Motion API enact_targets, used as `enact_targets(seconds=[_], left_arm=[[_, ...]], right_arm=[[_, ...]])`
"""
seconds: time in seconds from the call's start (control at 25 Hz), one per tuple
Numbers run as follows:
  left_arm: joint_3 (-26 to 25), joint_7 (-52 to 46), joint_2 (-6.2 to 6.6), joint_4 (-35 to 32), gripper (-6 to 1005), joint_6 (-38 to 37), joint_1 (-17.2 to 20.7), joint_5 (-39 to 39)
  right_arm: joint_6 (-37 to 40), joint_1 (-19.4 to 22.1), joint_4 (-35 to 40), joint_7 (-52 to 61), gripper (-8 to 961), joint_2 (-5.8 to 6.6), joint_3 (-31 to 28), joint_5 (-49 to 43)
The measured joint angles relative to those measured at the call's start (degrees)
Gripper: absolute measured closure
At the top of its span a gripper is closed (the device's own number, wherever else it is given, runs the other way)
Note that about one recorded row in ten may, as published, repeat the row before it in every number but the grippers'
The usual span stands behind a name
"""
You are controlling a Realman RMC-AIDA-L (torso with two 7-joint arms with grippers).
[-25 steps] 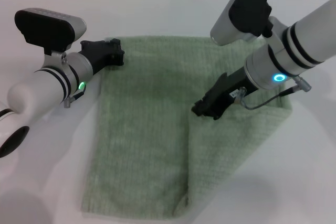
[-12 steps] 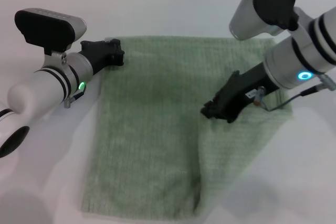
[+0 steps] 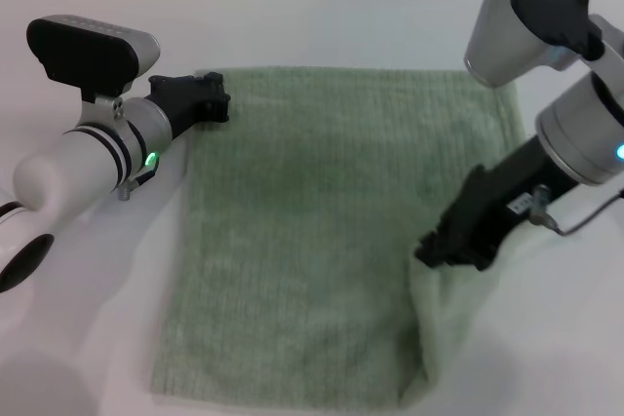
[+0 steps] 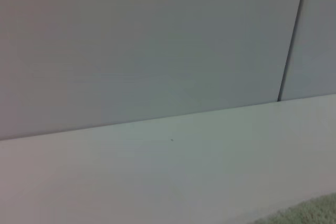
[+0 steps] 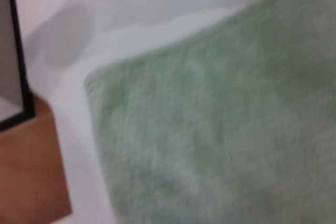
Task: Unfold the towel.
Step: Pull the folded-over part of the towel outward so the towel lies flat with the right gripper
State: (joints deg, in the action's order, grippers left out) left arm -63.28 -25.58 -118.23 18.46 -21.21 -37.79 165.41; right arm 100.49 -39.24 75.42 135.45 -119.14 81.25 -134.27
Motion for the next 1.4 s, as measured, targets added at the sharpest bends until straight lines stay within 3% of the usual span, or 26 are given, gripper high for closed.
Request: enact_targets(seconds=[0.52,1.32,1.4], left_arm=[[0.0,0.0,0.02,0.0,1000,-0.22,-0.06,0.0],[0.0,0.0,-0.07,0.09,1001,-0.41,0.0,0.0],[-0.01,0.0,-0.07,0.09,1000,-0.41,0.0,0.0]], right_arm=[[10.48,-2.45,0.24,9.01,930,0.22,1.38,-5.01],[10.93,-3.46,-5.65,9.66,929,0.21,7.11,-11.95],[10.93,-3.45,-5.63,9.29,875,0.2,7.16,-11.87]])
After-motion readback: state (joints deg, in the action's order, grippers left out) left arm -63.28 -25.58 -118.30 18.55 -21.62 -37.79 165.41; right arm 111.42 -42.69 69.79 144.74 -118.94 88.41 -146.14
